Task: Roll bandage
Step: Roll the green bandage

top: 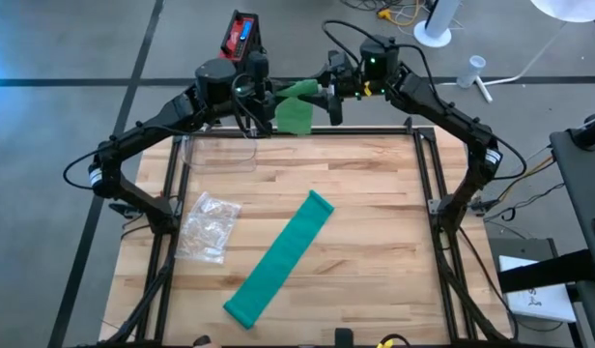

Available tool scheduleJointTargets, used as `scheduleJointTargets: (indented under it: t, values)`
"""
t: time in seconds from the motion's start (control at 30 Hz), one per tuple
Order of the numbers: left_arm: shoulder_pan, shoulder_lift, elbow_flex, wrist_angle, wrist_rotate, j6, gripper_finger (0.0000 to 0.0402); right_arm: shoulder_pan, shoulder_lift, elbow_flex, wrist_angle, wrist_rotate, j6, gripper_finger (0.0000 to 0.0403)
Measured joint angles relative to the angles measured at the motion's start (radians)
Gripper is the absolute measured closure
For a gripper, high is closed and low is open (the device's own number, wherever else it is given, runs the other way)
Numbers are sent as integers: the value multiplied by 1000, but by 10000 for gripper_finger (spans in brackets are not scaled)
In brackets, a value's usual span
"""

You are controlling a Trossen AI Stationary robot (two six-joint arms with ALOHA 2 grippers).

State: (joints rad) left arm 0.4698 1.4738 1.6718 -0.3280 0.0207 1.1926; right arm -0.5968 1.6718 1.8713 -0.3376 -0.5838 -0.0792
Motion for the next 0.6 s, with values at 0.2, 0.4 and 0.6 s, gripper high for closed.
scheduleJointTargets:
  t: [0.2,0.4,0.6]
  values:
    - [1,0,0,14,22,-165,308,0,0,-1,26,-1,-34,304]
    - [16,-1,0,22,25,-360,214,2,-2,-43,116,0,-56,359]
    - [92,-5,29,-33,165,-554,118,3,-16,-135,230,7,-76,359]
